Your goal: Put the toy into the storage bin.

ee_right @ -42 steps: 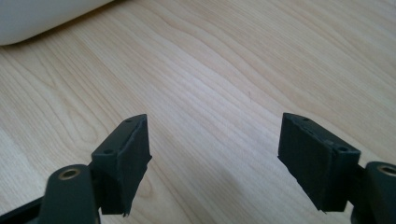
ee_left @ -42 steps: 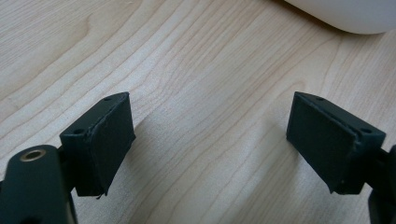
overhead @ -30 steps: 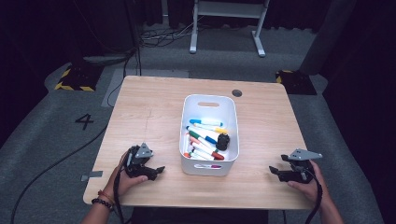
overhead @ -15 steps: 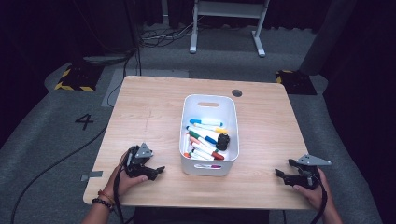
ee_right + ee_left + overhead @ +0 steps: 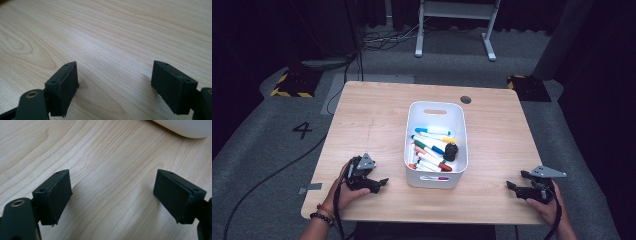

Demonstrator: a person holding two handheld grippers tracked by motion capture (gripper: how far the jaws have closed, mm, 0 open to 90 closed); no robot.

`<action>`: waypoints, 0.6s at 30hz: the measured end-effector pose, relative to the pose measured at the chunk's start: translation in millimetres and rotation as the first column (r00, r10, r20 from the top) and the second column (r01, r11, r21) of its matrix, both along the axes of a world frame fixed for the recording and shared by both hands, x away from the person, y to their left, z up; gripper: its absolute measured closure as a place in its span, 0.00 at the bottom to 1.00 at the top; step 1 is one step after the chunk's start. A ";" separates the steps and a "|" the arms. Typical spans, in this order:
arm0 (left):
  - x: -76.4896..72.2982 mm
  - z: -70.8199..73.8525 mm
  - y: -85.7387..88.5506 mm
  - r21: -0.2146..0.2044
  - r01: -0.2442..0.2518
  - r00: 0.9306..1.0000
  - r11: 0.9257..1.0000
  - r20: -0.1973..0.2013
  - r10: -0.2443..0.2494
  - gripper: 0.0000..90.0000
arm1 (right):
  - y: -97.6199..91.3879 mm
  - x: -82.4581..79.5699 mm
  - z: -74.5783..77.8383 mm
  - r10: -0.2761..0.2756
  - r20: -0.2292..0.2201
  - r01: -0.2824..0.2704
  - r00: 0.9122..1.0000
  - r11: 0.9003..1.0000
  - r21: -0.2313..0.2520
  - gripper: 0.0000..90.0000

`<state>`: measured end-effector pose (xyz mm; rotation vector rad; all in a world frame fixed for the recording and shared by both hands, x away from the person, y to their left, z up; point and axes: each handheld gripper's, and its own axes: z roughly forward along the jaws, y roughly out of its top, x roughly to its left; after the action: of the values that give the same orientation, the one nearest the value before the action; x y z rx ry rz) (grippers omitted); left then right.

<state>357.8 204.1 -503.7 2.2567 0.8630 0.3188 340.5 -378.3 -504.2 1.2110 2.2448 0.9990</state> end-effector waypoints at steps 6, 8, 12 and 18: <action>0.3 -0.2 0.0 -0.004 -0.002 1.000 1.000 0.000 0.002 0.17 | 0.1 0.0 -0.2 -0.001 0.001 0.001 1.000 1.000 0.002 0.24; 0.3 0.0 0.1 -0.002 -0.002 1.000 1.000 0.001 0.002 0.17 | 0.3 0.1 -0.4 -0.001 0.002 0.001 1.000 1.000 0.004 0.24; 0.3 -0.2 0.0 -0.003 -0.002 1.000 1.000 -0.001 0.002 0.17 | 0.2 0.1 -0.3 0.000 0.002 0.000 1.000 1.000 0.003 0.24; 0.3 -0.1 0.0 -0.004 -0.003 1.000 1.000 0.000 0.003 0.17 | 0.1 0.0 0.0 0.000 0.000 0.000 1.000 1.000 0.001 0.24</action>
<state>358.1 204.1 -503.8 2.2515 0.8668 0.3185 340.5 -378.2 -504.2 1.2116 2.2440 1.0000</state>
